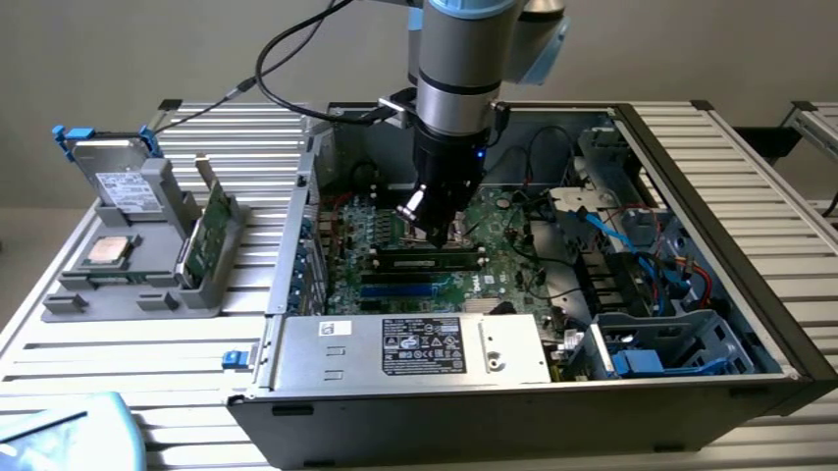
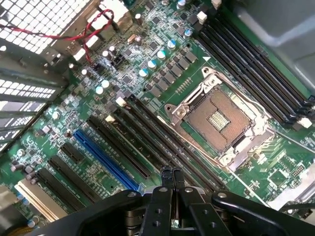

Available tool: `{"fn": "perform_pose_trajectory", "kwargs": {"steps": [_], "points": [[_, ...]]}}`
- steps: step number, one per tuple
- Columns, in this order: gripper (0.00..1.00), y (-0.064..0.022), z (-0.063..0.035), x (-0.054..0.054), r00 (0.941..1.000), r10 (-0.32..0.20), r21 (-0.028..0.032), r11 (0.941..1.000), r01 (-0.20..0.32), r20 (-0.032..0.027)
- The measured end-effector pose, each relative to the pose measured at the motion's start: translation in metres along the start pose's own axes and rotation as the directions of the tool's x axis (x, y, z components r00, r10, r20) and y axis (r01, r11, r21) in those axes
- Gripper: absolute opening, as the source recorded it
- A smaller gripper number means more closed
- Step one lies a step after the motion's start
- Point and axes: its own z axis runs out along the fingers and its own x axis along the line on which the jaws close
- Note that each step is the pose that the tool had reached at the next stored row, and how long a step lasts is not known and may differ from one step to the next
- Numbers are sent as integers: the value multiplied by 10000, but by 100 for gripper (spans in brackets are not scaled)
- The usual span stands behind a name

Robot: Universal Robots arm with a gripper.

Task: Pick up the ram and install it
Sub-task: 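Press down the ram until it locks into place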

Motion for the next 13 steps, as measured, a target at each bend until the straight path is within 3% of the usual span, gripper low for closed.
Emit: {"fn": "perform_pose_trajectory", "kwargs": {"steps": [6,13], "points": [[11,0,0,0,9962,866,-17,9962,-866,26],[11,0,0,0,9820,1889,-41,9820,-1889,54]]}}
